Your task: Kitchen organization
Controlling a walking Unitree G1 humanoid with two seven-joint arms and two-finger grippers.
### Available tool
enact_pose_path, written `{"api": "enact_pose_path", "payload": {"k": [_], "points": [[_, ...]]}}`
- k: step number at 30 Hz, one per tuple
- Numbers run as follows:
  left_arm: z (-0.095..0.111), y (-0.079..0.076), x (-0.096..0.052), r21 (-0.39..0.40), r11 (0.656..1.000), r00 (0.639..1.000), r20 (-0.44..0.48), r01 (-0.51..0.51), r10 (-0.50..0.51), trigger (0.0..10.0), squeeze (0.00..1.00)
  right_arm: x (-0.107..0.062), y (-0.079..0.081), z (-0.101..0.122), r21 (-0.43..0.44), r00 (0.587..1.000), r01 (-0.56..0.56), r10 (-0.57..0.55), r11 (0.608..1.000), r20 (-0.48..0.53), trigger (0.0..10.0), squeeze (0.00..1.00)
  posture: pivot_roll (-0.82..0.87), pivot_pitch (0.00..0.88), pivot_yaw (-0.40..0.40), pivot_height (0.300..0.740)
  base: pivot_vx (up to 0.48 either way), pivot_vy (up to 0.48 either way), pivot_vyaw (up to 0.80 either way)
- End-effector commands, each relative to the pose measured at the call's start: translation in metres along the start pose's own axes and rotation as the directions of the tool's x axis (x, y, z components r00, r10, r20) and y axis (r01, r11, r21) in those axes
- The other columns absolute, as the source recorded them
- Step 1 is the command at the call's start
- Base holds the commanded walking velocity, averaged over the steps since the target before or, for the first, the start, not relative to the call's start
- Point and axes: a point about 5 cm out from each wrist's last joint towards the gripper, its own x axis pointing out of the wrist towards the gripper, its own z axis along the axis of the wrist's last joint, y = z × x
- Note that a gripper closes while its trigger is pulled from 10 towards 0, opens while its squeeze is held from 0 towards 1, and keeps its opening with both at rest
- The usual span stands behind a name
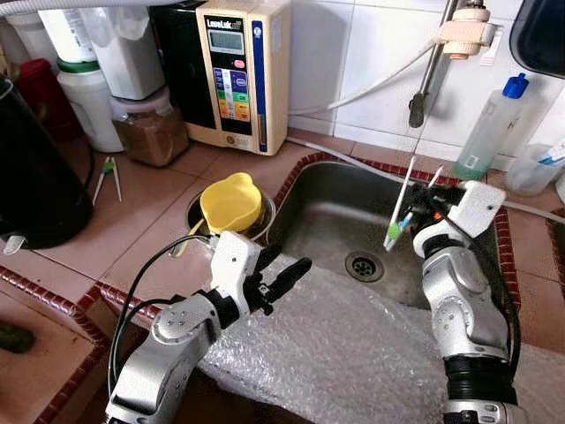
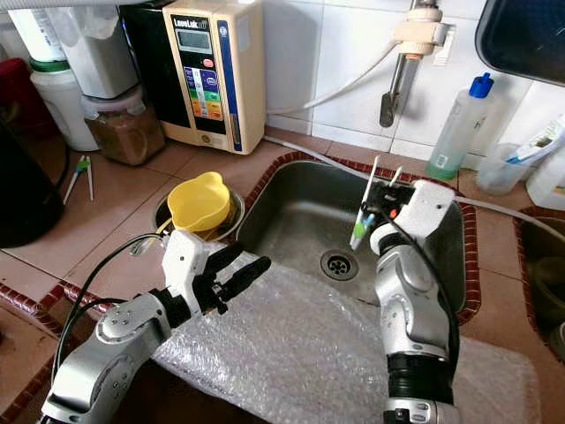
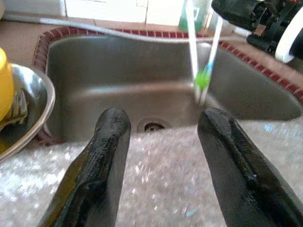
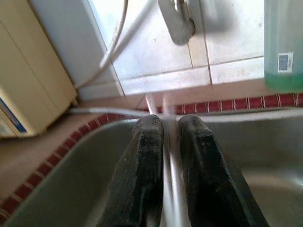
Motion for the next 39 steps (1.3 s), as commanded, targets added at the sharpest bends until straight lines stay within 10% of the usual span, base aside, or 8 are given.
{"api": "enact_pose_path", "payload": {"k": [1,10,19,29,36,37,38,39], "points": [[-0.001,-0.002,0.000,0.033,0.999,1.000,-0.018,0.018,-0.017,10.0,1.00,-0.001,-0.002,-0.006,-0.026,1.000,0.015,-0.016,1.000,-0.019,10.0,1.00,-0.03,0.000,0.039,0.740,0.000,0.000,0.00],[-0.001,-0.001,0.003,0.044,0.999,1.000,-0.016,0.006,-0.006,10.0,1.00,-0.002,0.002,-0.015,-0.044,0.999,-0.017,0.015,0.999,-0.036,10.0,1.00,-0.03,0.000,0.040,0.740,0.000,0.000,0.00],[0.026,0.038,0.007,-0.001,0.954,0.945,0.137,-0.300,0.298,10.0,1.00,-0.013,0.042,-0.008,0.000,0.960,-0.279,0.278,0.960,-0.016,10.0,1.00,-0.03,0.000,0.038,0.740,0.000,0.000,0.00],[0.034,0.085,-0.007,-0.178,0.775,0.756,0.172,-0.606,0.631,10.0,1.00,-0.048,0.074,-0.017,-0.040,0.847,-0.531,0.528,0.846,-0.064,10.0,1.00,-0.05,0.000,0.045,0.740,0.000,0.000,0.00],[0.030,0.092,0.003,-0.262,0.743,0.747,0.106,-0.616,0.656,10.0,1.00,-0.058,0.083,-0.017,-0.051,0.797,-0.602,0.597,0.797,-0.086,10.0,0.99,-0.06,0.000,0.049,0.740,0.000,0.000,0.00],[0.028,0.093,0.005,-0.259,0.738,0.745,0.090,-0.623,0.661,10.0,0.80,-0.059,0.085,-0.016,-0.053,0.792,-0.609,0.604,0.791,-0.088,10.0,0.76,-0.06,0.000,0.050,0.740,0.000,0.000,0.00],[0.027,0.093,0.007,-0.268,0.735,0.747,0.075,-0.623,0.661,10.0,0.00,-0.061,0.086,-0.016,-0.051,0.787,-0.615,0.610,0.787,-0.090,10.0,0.00,-0.06,0.000,0.051,0.740,0.000,0.000,0.00],[0.026,0.093,0.008,-0.276,0.733,0.749,0.066,-0.622,0.660,10.0,0.00,-0.061,0.086,-0.016,-0.049,0.784,-0.619,0.614,0.784,-0.091,10.0,0.00,-0.06,0.000,0.051,0.740,0.000,0.000,0.00]]}}
